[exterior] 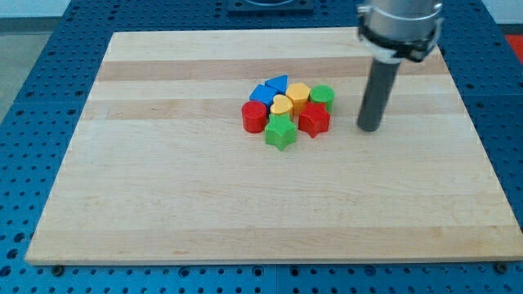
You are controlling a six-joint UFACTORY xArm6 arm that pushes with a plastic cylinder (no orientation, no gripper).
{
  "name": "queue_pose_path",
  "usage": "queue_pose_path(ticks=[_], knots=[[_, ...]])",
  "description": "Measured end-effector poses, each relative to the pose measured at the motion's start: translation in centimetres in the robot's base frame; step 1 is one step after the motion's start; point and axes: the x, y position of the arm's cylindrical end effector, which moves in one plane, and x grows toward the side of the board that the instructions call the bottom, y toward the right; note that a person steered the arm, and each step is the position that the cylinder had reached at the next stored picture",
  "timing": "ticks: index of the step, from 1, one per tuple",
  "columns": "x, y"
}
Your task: Push the green circle into the yellow hexagon
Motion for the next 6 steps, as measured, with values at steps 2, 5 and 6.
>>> queue_pose_path(ticks=[2,5,6], knots=[[-5.5,-0.6],[-4.9,-6.2],[-4.8,-6.4]])
